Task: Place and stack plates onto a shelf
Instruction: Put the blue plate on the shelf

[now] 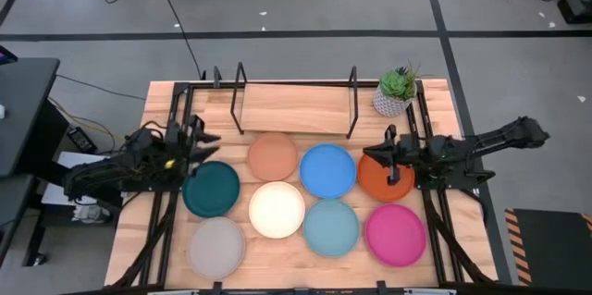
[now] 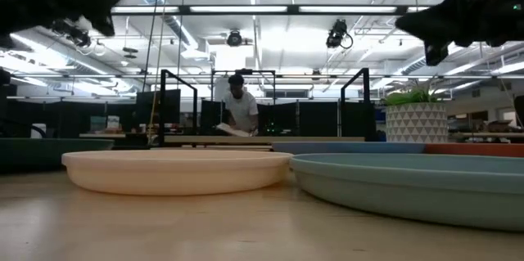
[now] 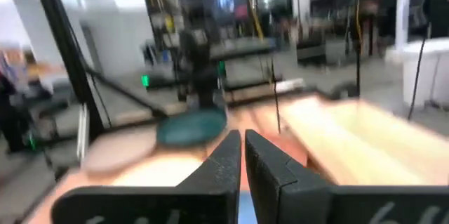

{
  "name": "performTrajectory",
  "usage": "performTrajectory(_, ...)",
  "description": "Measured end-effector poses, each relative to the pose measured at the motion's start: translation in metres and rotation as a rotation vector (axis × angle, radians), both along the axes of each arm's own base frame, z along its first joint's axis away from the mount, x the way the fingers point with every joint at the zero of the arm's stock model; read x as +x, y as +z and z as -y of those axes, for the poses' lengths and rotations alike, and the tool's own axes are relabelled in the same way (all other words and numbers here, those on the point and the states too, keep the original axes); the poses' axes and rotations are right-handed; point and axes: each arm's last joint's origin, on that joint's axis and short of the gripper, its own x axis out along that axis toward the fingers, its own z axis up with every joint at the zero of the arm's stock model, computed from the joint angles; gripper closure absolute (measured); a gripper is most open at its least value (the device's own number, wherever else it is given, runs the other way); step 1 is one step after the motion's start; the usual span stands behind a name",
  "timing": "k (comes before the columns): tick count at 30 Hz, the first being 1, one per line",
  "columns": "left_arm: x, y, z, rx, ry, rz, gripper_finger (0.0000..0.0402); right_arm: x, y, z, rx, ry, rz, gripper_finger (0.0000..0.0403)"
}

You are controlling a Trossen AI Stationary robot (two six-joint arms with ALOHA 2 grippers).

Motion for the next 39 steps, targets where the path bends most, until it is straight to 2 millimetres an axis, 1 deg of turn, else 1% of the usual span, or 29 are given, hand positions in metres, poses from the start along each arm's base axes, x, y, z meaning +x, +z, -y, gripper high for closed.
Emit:
performTrajectory(3,-0.001,0.004,0.004,0.042,-0.031,0.047,0.0260,0.011,0.006,-0.004,-0.015,0.041,-0.049,0.0387)
performTrajectory(6,0.000,0.002,0.006,0.066,-0.044,0.025,0.0260,0.022,0.009,-0.006,-0.029,0.044,-0.123,0.0389)
performTrajectory(11,0.008,-0.002,0.008,0.055,-0.074,-0.032,0.0260,0.044,0.005,-0.011,-0.069,0.047,-0.364,0.0384)
performTrajectory(14,0.012,-0.001,0.007,0.080,-0.003,-0.027,0.0260,0.058,0.006,-0.016,-0.097,0.067,-0.501,0.0375)
performTrajectory(16,0.016,-0.001,0.005,0.099,0.063,-0.032,0.0260,0.066,0.006,-0.023,-0.127,0.090,-0.591,0.0367)
performTrajectory(20,0.021,-0.002,0.001,0.074,0.156,-0.048,0.0260,0.083,0.006,-0.036,-0.182,0.125,-0.764,0.0337)
performTrajectory(26,0.028,-0.006,0.000,0.063,0.170,-0.095,0.0260,0.109,0.007,-0.056,-0.275,0.165,-1.038,0.0273)
performTrajectory(29,0.031,-0.008,0.000,0.032,0.158,-0.120,0.0260,0.120,0.006,-0.065,-0.318,0.180,-1.160,0.0250)
performTrajectory(32,0.035,-0.013,-0.001,0.020,0.154,-0.165,0.0260,0.132,0.004,-0.072,-0.355,0.198,-1.255,0.0242)
performTrajectory(36,0.040,-0.017,-0.002,0.018,0.157,-0.200,0.0260,0.146,0.003,-0.080,-0.366,0.219,-1.350,0.0244)
performTrajectory(39,0.042,-0.018,-0.002,-0.004,0.152,-0.215,0.0260,0.152,-0.002,-0.083,-0.376,0.220,-1.409,0.0248)
